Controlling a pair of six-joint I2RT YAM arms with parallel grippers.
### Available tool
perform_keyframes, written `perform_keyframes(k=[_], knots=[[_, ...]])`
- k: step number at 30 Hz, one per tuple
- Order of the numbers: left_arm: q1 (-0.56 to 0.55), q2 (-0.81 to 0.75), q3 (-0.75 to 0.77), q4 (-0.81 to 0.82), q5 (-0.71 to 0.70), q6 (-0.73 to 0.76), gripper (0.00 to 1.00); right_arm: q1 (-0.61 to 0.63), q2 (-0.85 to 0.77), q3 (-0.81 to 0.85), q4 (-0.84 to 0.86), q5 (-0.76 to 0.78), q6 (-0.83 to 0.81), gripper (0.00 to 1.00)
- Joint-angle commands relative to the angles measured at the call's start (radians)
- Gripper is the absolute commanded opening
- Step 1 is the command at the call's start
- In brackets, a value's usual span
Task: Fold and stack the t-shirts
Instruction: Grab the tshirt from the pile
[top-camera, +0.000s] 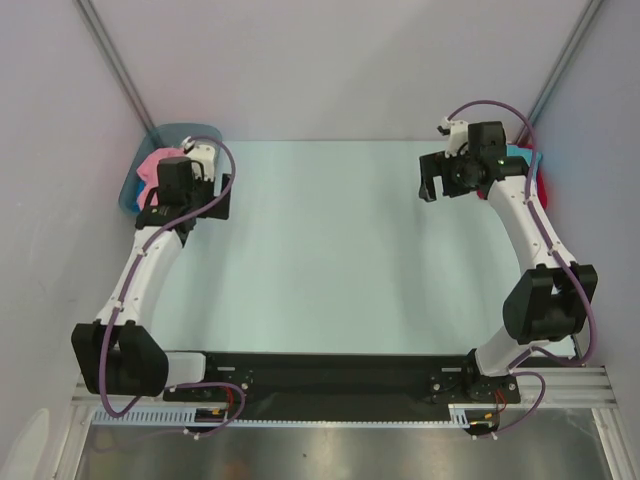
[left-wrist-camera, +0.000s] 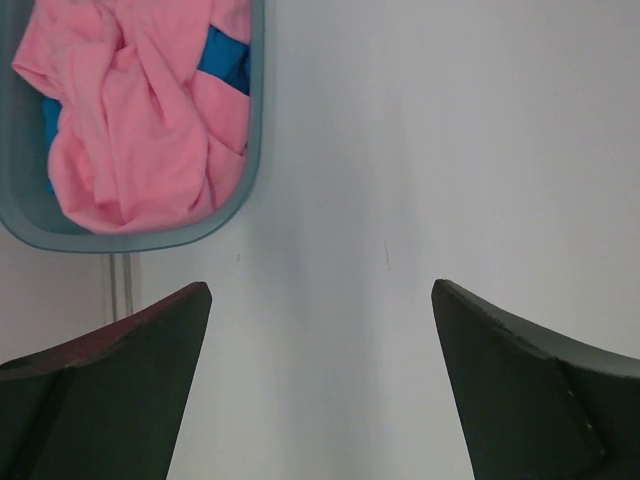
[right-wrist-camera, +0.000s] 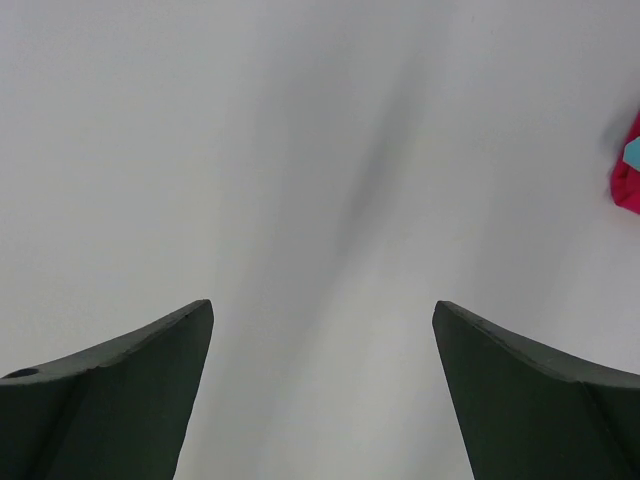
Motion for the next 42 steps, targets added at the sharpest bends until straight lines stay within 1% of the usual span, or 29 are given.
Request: perform_keyframes(k=[1,3,4,5,6,7,8,9,10,11,12,13,14,15,16,17,18,19,20,23,26,30,32,34,36,38,41,42], knots=[[0.004,-0.041,0.058,0.049,-0.094,0.032,1.00,0.014,-0.028,0.000,0.010,0.008,0.001,1.00],[0.003,-0.046,0.055,0.046,-0.043,0.148,1.00,0.015,-0.034,-0.003,-0.042,-0.042,-0.113,1.00],[0.000,-0.047,0.052,0.055,-0.045,0.322,1.00,0.018,-0.039,0.000,-0.080,-0.135,-0.166,1.00],[-0.003,-0.047,0.030,0.084,-0.074,0.389,1.00,0.026,-0.045,-0.003,-0.131,-0.157,-0.248,1.00],[-0.005,-0.043,0.005,0.239,-0.213,0.448,1.00,0.035,-0.048,-0.018,-0.130,-0.135,-0.252,1.00],[-0.005,-0.032,-0.018,0.338,-0.282,0.552,1.00,0.053,-0.047,-0.018,-0.127,-0.074,-0.255,1.00],[-0.002,0.029,-0.027,0.421,-0.338,0.597,1.00,0.054,-0.033,-0.015,-0.127,-0.063,-0.249,1.00],[0.004,0.069,-0.005,0.492,-0.382,0.630,1.00,0.052,-0.024,-0.006,-0.131,-0.059,-0.241,1.00],[0.021,0.127,0.035,0.476,-0.419,0.644,1.00,0.046,-0.016,0.008,-0.130,-0.046,-0.229,1.00],[0.033,0.179,0.151,0.427,-0.421,0.617,1.00,0.044,-0.001,0.014,-0.131,-0.053,-0.224,1.00],[0.035,0.298,0.231,0.261,-0.407,0.570,1.00,0.043,0.009,0.020,-0.134,-0.058,-0.224,1.00],[0.085,0.356,0.314,0.173,-0.344,0.462,1.00,0.043,0.015,0.028,-0.142,-0.068,-0.230,1.00],[0.102,0.410,0.476,0.097,-0.311,0.401,1.00,0.044,0.018,0.033,-0.156,-0.073,-0.240,1.00],[0.121,0.524,0.556,-0.038,-0.273,0.340,1.00,0.050,0.019,0.034,-0.158,-0.076,-0.256,1.00],[0.150,0.575,0.636,-0.107,-0.215,0.248,1.00,0.054,0.018,0.030,-0.158,-0.064,-0.261,1.00],[0.159,0.630,0.784,-0.168,-0.120,0.218,1.00,0.055,0.013,0.023,-0.142,-0.052,-0.263,1.00],[0.165,0.678,0.851,-0.264,-0.078,0.200,1.00,0.060,0.004,0.022,-0.133,-0.040,-0.261,1.00],[0.167,0.761,0.909,-0.296,-0.068,0.172,1.00,0.060,0.001,0.020,-0.128,-0.021,-0.264,1.00],[0.168,0.795,0.996,-0.349,-0.036,0.168,1.00,0.061,-0.004,0.017,-0.125,-0.016,-0.270,1.00],[0.168,0.908,1.144,-0.443,-0.016,0.145,1.00,0.064,-0.023,-0.001,-0.113,0.008,-0.287,1.00],[0.168,0.973,1.198,-0.489,0.007,0.135,0.99,0.066,-0.043,-0.024,-0.102,0.040,-0.303,1.00],[0.167,0.994,1.160,-0.492,0.030,0.128,0.93,0.067,-0.071,-0.062,-0.087,0.059,-0.303,1.00],[0.168,1.002,1.126,-0.491,-0.001,0.111,0.91,0.069,-0.089,-0.079,-0.088,0.059,-0.306,1.00],[0.171,1.011,1.114,-0.491,-0.050,0.094,0.88,0.070,-0.099,-0.096,-0.085,0.065,-0.313,1.00],[0.174,1.005,1.102,-0.473,-0.080,0.080,0.88,0.070,-0.102,-0.101,-0.085,0.071,-0.321,1.00],[0.176,1.007,1.100,-0.462,-0.146,0.077,0.87,0.070,-0.103,-0.105,-0.082,0.076,-0.321,1.00],[0.181,1.016,1.100,-0.446,-0.209,0.086,0.83,0.070,-0.103,-0.107,-0.076,0.070,-0.316,1.00],[0.181,1.019,1.097,-0.445,-0.215,0.088,0.79,0.072,-0.105,-0.107,-0.075,0.066,-0.316,1.00]])
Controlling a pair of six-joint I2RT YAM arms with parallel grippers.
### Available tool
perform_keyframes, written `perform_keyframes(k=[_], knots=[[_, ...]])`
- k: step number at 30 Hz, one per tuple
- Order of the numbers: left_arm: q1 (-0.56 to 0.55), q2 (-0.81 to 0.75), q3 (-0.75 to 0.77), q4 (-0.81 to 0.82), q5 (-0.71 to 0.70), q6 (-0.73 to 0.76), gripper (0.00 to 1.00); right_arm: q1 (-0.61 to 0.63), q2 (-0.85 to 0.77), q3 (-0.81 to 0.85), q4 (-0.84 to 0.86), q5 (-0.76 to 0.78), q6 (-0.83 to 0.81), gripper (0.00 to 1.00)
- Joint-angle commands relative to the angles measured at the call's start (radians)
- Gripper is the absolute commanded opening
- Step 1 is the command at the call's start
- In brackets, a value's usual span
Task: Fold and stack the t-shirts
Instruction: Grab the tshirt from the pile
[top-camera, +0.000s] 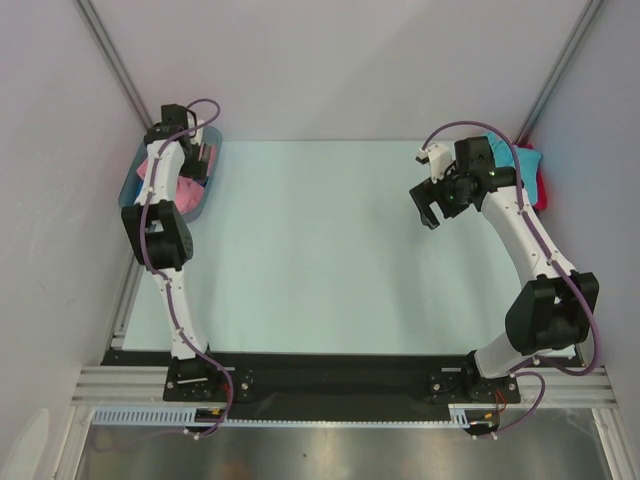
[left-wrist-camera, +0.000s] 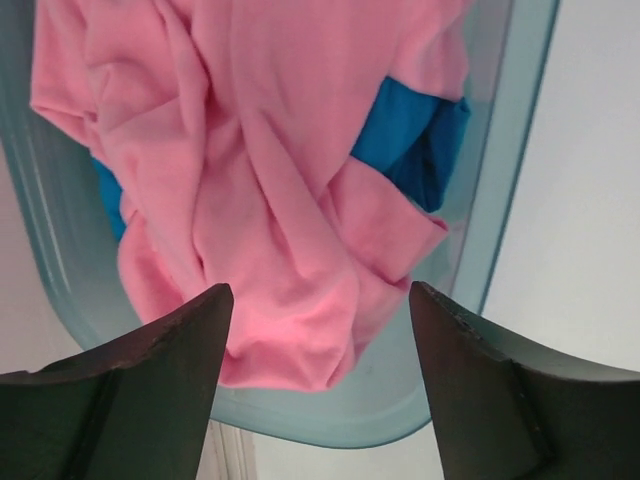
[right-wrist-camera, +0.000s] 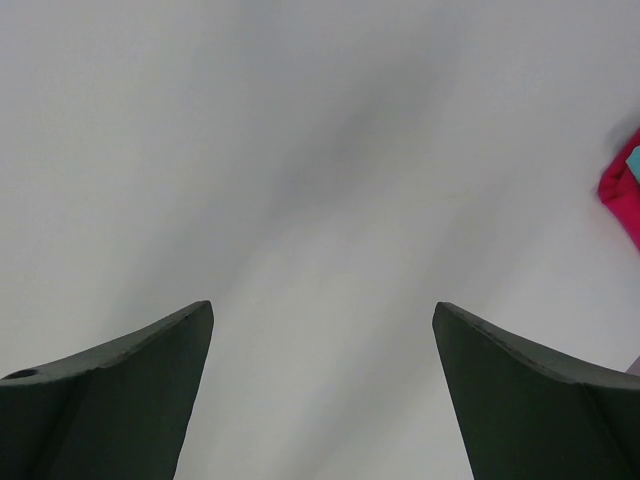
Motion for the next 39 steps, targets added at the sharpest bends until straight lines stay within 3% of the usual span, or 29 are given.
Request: perform_keyframes(k=[1,5,6,10,15,19,20,28,30,34,39], knots=[[0.010,0.000,-0.002,0.027,-0.098,-0.025,0.76,0.007,-0.041,-0.005,0.027,0.008,-0.009,1.00],[0.008,0.008,-0.033,0.029,-0.112,-0.024,0.71,0.009,-0.043,-0.002,0.022,0.010,-0.013,1.00],[0.010,0.009,-0.039,0.030,-0.103,-0.019,0.62,0.009,-0.041,0.000,0.022,0.010,-0.015,1.00],[0.010,0.025,-0.044,0.026,-0.090,-0.013,0.52,0.012,-0.040,0.004,0.022,0.012,-0.015,1.00],[0.010,0.048,-0.044,0.024,-0.090,0.005,0.55,0.014,-0.041,0.007,0.022,0.013,-0.016,1.00],[0.011,0.061,-0.037,0.026,-0.104,0.012,0.51,0.015,-0.045,0.006,0.024,0.022,-0.015,1.00],[0.011,0.062,-0.033,0.029,-0.107,0.013,0.43,0.015,-0.046,0.004,0.022,0.024,-0.015,1.00],[0.013,0.072,-0.016,0.039,-0.140,0.018,0.16,0.015,-0.052,0.000,0.025,0.031,-0.015,1.00],[0.011,0.069,-0.013,0.041,-0.143,0.016,0.02,0.015,-0.054,-0.003,0.028,0.031,-0.012,1.00],[0.011,0.049,-0.010,0.042,-0.141,0.010,0.00,0.015,-0.052,-0.003,0.030,0.024,-0.010,1.00],[0.005,-0.097,0.035,0.033,-0.077,-0.045,0.00,0.018,-0.052,-0.012,0.027,0.027,-0.012,1.00]])
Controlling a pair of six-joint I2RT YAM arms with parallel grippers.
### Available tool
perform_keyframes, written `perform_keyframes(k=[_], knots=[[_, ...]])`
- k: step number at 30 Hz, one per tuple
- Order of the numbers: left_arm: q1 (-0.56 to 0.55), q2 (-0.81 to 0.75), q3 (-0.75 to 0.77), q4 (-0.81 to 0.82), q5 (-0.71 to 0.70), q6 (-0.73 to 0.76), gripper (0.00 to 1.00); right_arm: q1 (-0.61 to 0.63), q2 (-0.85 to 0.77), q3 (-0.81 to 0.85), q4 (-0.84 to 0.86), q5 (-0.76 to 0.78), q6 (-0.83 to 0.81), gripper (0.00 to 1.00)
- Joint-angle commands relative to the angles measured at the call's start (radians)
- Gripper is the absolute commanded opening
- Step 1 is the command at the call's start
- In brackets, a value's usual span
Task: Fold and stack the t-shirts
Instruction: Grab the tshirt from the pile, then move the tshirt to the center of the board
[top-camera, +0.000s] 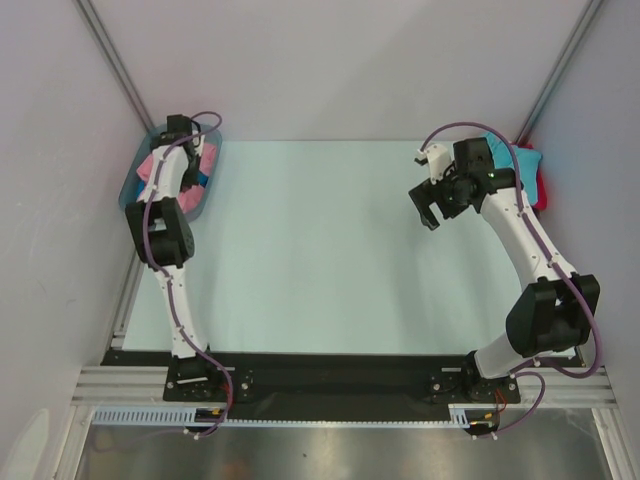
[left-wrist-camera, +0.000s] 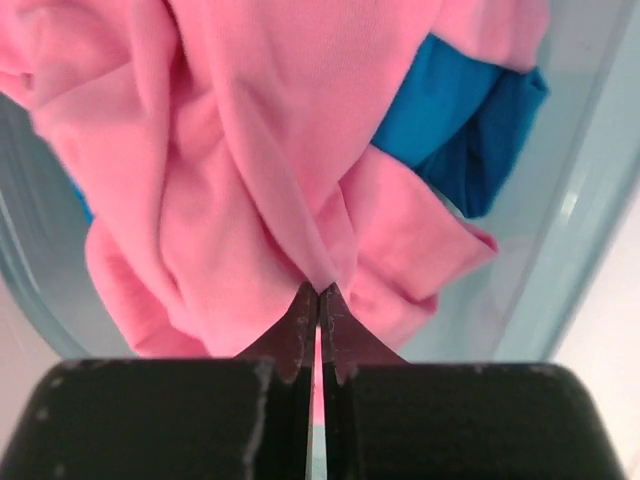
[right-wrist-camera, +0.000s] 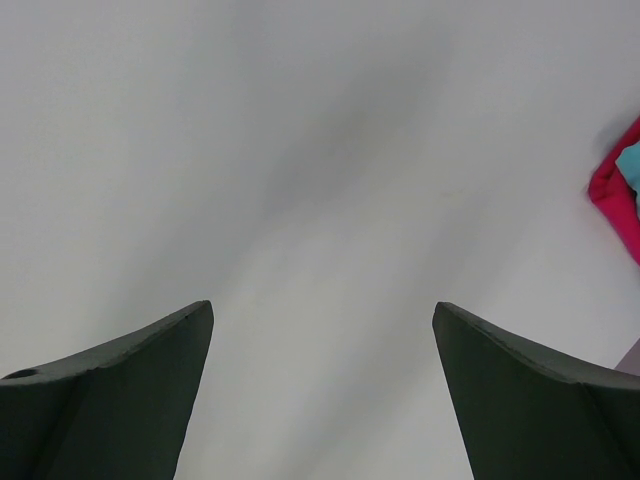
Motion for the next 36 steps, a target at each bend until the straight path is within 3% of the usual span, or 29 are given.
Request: perform_keyframes(k=[1,6,11,17,21,24,27,32,36], knots=[[-0.005,-0.205,0.074,0.011,0.068,-0.046,0.00,0.011,-0.039,-0.008,0.020,0.010,-0.004,1.00],[-0.045,-0.413,0.047,0.072,0.178,-0.017,0.00,0.029,-0.028,-0.028,0.040,0.031,-0.017,1.00],[-0.104,-0.623,-0.025,0.079,0.425,0.050,0.00,0.060,-0.014,-0.049,0.061,0.063,-0.024,1.00],[-0.296,-0.851,-0.186,0.046,0.600,0.197,0.00,0.119,0.029,-0.045,0.054,0.123,-0.043,1.00],[-0.399,-0.937,-0.249,0.028,0.704,0.238,0.00,0.136,0.030,-0.062,0.084,0.143,-0.049,1.00],[-0.411,-0.965,-0.297,-0.018,0.793,0.270,0.00,0.144,0.035,-0.060,0.104,0.162,-0.044,1.00],[-0.411,-0.983,-0.384,-0.044,0.774,0.314,0.00,0.143,0.036,-0.066,0.136,0.235,-0.040,1.00],[-0.422,-0.933,-0.470,0.006,0.467,0.316,0.00,0.143,0.038,-0.066,0.144,0.257,-0.041,1.00],[-0.428,-0.875,-0.469,-0.009,0.398,0.330,0.00,0.143,0.035,-0.062,0.147,0.257,-0.040,1.00]])
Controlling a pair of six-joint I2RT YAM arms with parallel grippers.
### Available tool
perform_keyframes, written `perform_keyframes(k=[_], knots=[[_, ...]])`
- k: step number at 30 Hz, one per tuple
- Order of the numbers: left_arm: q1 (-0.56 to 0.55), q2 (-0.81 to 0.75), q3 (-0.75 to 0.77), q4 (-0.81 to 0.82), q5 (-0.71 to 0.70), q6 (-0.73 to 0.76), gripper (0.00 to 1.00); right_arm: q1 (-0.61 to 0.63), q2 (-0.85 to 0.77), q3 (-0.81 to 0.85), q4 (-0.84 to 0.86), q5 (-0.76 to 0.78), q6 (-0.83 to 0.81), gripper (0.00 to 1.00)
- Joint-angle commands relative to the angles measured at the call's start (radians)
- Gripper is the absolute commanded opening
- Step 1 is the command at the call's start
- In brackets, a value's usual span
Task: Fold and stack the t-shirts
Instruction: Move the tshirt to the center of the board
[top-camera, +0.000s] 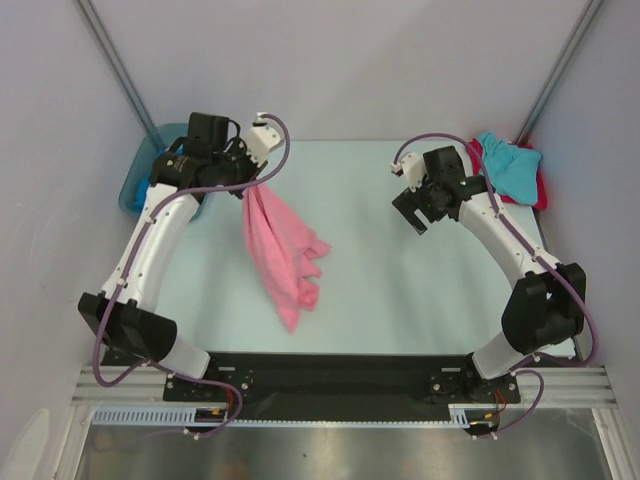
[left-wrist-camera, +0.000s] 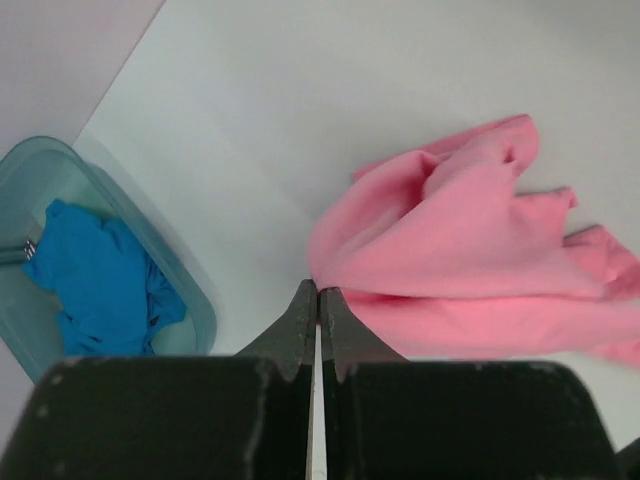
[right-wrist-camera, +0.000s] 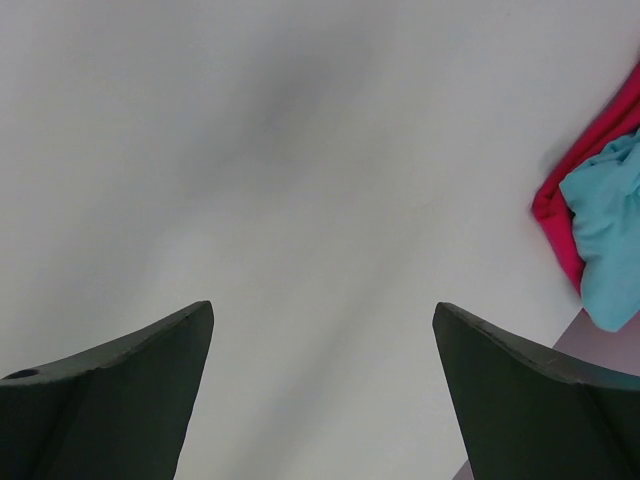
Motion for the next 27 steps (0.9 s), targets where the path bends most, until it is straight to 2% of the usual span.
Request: perform_keyframes(k=[1,4,12,14,18,20,21,24,27], knots=[[-0.004,0.006,-0.007,0.045,-0.085,0.042,0.00,0.003,0.000,0.004,0.034,0.029,0.001,1.00],[-0.009,-0.022,-0.021,0.079,-0.037,0.041,0.01,0.003,-0.003,0.001,0.037,0.041,-0.002,1.00],[-0.024,0.009,0.024,0.111,-0.058,0.035,0.00,0.003,0.000,-0.008,0.056,0.049,0.006,1.00],[-0.027,0.013,0.019,0.178,-0.103,-0.023,0.00,0.003,0.003,-0.011,0.062,0.047,0.011,1.00],[-0.054,0.018,0.007,0.420,-0.333,-0.186,0.00,0.003,0.006,-0.014,0.083,0.061,0.021,1.00],[-0.070,0.065,0.065,0.502,-0.461,-0.220,0.00,0.003,0.011,-0.011,0.086,0.070,0.025,1.00],[-0.090,0.084,0.088,0.520,-0.500,-0.221,0.00,0.004,0.014,-0.006,0.088,0.075,0.026,1.00],[-0.134,0.128,0.143,0.710,-0.624,-0.170,0.00,0.006,0.018,-0.002,0.085,0.073,0.031,1.00],[-0.191,0.228,0.272,0.764,-0.756,-0.076,0.00,0.006,0.017,-0.002,0.086,0.070,0.035,1.00]])
